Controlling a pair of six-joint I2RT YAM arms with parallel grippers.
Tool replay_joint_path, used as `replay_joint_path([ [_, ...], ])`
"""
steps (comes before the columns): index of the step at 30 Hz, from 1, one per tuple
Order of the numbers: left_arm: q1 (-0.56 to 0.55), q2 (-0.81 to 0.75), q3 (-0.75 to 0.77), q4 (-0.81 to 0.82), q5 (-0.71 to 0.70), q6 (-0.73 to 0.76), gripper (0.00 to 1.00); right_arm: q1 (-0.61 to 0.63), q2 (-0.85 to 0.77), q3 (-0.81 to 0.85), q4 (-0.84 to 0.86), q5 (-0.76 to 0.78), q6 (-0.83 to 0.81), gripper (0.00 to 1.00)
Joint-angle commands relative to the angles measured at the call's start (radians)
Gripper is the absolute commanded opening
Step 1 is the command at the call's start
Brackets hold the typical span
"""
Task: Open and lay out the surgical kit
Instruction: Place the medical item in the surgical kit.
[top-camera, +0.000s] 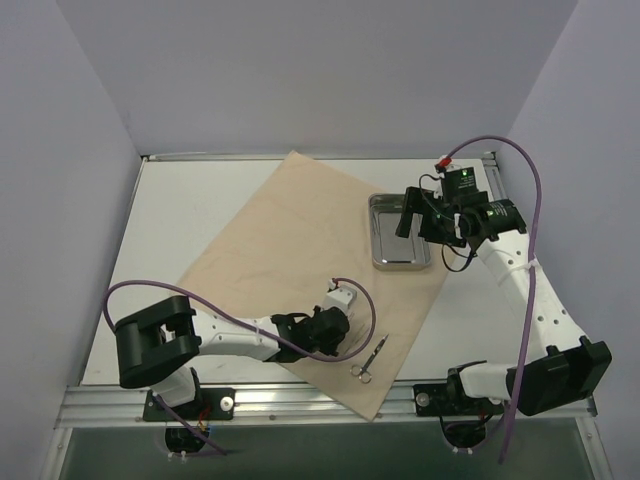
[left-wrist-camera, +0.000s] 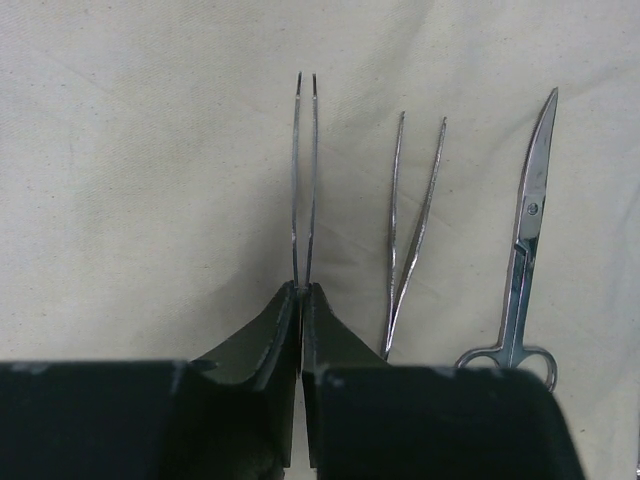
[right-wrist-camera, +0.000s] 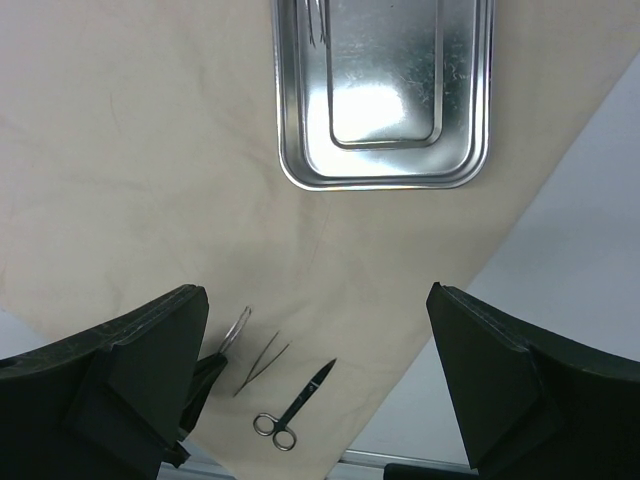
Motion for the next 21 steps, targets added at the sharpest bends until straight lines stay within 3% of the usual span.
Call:
replay_joint_path([
  [1,-0.005,0.03,0.046,-0.052,-0.003,-0.018,0.12,-0.007,0.017,0.003,0.005,-0.005,-0.019,1.0],
  [21,-0.005,-0.002,0.016,-0.097,-0.006,-0.046,0.26,-0.014,0.017,-0.02,0.028,-0.016,-0.019,1.0],
])
